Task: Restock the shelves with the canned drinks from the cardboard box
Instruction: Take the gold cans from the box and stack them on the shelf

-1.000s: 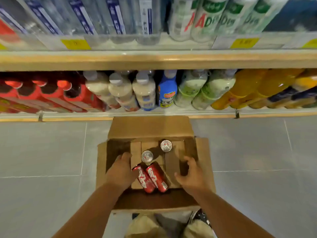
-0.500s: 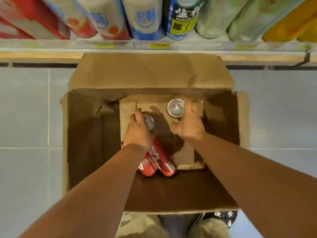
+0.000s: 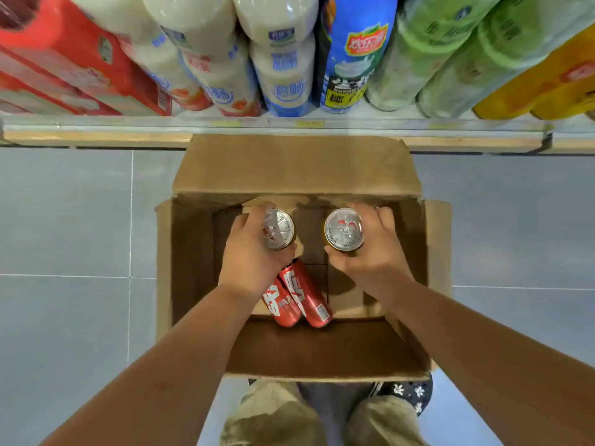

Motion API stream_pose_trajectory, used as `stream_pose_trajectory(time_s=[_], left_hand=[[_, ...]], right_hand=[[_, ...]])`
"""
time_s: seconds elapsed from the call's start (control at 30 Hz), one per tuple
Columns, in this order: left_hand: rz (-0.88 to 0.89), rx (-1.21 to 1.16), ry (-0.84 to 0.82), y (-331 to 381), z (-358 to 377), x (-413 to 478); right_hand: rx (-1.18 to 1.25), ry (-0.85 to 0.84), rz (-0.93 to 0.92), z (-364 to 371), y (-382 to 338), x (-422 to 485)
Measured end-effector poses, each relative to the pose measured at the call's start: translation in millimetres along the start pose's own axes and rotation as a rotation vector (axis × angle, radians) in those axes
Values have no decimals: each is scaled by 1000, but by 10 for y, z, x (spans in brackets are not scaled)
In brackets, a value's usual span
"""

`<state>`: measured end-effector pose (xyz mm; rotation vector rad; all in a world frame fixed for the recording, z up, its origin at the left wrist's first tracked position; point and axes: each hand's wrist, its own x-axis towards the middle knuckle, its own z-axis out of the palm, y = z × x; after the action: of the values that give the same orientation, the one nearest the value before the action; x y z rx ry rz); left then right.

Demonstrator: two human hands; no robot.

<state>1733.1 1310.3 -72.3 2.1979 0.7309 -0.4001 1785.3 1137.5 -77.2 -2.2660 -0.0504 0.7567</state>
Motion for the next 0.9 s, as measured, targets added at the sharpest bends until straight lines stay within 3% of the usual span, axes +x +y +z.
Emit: stream_pose_trajectory(time_s=[0.23,0.37,0.6,0.9], left_hand=[[72,-135,87,990,-979,-642],[101,-202,178,1750,-1675,-1152],[339,-287,234,3233,-3186,-2295],[620,-251,388,4891,-4667,-3631]], right_hand=[[154,180,-101,-853,-864,-650],[220,294,-249,-1536,-1565,-1099],[356,394,-448,-3074,-3033,-2111],[286,465,-708,-4930,-4552,-3428]])
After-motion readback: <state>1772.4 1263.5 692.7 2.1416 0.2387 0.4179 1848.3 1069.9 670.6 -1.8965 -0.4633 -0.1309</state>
